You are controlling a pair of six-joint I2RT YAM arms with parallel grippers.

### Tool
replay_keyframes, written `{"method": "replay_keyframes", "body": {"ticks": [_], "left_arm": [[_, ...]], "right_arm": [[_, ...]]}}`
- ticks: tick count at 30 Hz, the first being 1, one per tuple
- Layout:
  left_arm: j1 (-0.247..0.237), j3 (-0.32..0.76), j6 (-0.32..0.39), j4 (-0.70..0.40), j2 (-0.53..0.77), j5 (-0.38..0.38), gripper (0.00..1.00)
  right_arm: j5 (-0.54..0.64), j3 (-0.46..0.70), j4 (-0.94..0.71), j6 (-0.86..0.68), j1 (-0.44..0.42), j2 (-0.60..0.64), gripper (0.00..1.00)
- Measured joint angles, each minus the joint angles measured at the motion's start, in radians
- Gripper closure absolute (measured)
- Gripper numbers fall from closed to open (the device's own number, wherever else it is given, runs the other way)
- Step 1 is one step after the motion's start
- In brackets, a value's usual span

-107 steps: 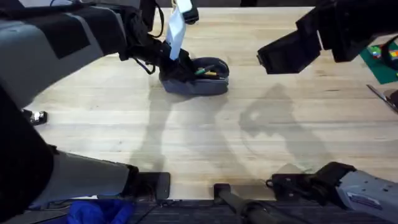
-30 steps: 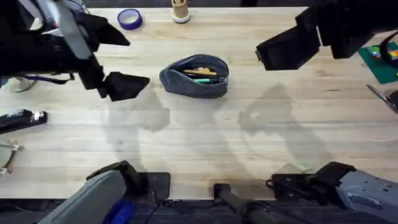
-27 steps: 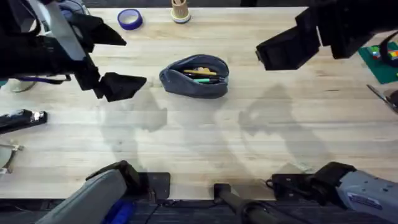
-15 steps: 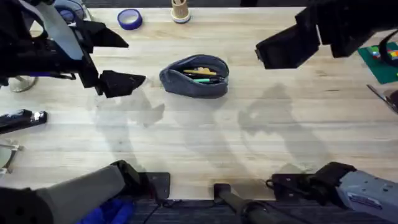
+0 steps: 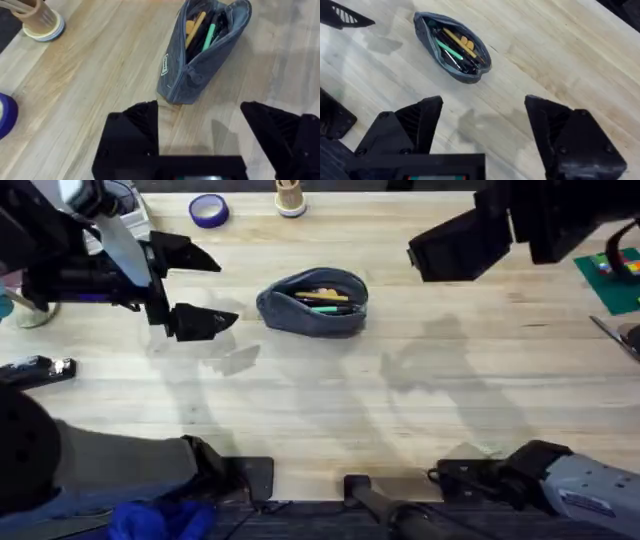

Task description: Unzip the bag, pick up the pens from the table one at a time and place them inside, then zip the bag closed.

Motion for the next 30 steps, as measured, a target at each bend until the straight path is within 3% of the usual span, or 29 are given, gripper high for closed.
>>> {"method": "replay_keyframes", "body": {"ticks": [5,13,19,24,30], "left_arm": [[0.0,0.0,0.025,0.001,0.009,0.0,0.008],[0.0,0.0,0.033,0.001,0.009,0.0,0.008],[0.0,0.0,0.033,0.001,0.009,0.0,0.008],[0.0,0.0,0.033,0.001,0.009,0.0,0.008],[0.0,0.0,0.033,0.001,0.009,0.0,0.008]], "right_arm": [[-0.015,0.0,0.001,0.007,0.0,0.0,0.005],[-0.182,0.0,0.028,0.08,0.0,0.0,0.005],[-0.248,0.0,0.083,0.266,0.001,0.005,0.003],[-0.22,0.0,0.117,0.441,0.057,0.036,0.003],[-0.084,0.0,0.167,0.651,0.218,0.068,0.005]]}}
